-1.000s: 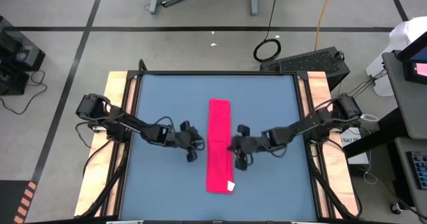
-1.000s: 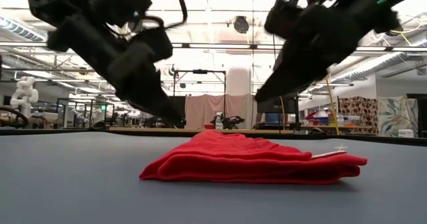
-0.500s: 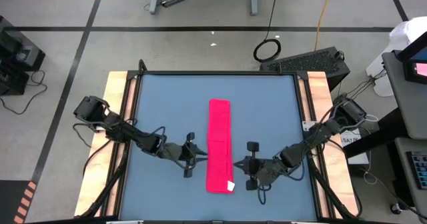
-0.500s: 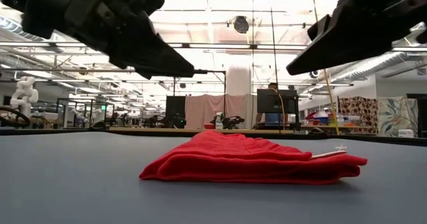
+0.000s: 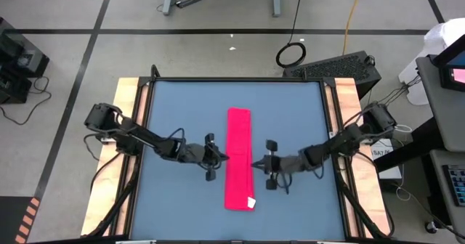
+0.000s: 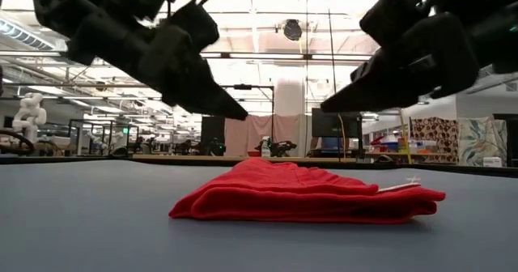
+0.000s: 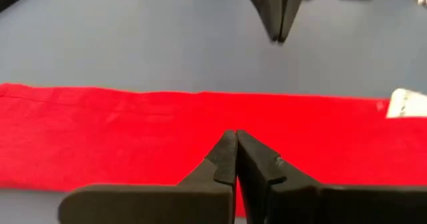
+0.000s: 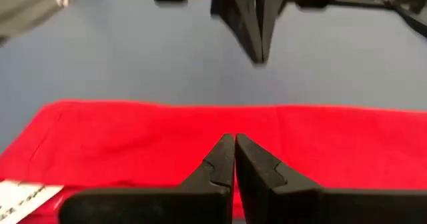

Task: Roll towel
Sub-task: Fold the red towel

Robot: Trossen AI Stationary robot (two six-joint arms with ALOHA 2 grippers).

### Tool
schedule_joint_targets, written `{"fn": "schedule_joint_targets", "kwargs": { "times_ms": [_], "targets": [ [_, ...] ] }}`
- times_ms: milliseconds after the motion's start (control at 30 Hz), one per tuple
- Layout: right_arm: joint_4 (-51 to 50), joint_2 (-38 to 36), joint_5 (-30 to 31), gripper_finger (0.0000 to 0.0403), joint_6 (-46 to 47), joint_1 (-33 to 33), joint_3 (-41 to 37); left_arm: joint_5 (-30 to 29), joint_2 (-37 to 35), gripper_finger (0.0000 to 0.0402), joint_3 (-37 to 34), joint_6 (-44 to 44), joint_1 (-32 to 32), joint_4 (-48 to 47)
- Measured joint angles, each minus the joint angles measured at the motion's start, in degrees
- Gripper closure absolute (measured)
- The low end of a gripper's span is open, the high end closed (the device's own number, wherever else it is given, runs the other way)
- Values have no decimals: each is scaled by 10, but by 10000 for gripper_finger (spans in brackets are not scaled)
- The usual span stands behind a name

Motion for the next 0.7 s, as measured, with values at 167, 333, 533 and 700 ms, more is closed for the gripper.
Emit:
{"fn": "schedule_joint_targets", "kwargs": {
  "times_ms": [167, 333, 533, 700],
  "targets": [
    [8, 4, -76, 397, -12, -77, -14, 19, 51, 391, 1, 11, 26, 49],
    [20, 46, -137, 397, -3, -133, -8, 24, 83, 391, 0, 11, 51, 48],
    [18, 106, -159, 397, -3, -183, 12, 38, 121, 391, 0, 11, 91, 55],
    [19, 129, -161, 397, -10, -229, 15, 46, 142, 391, 2, 14, 119, 73]
  ]
}}
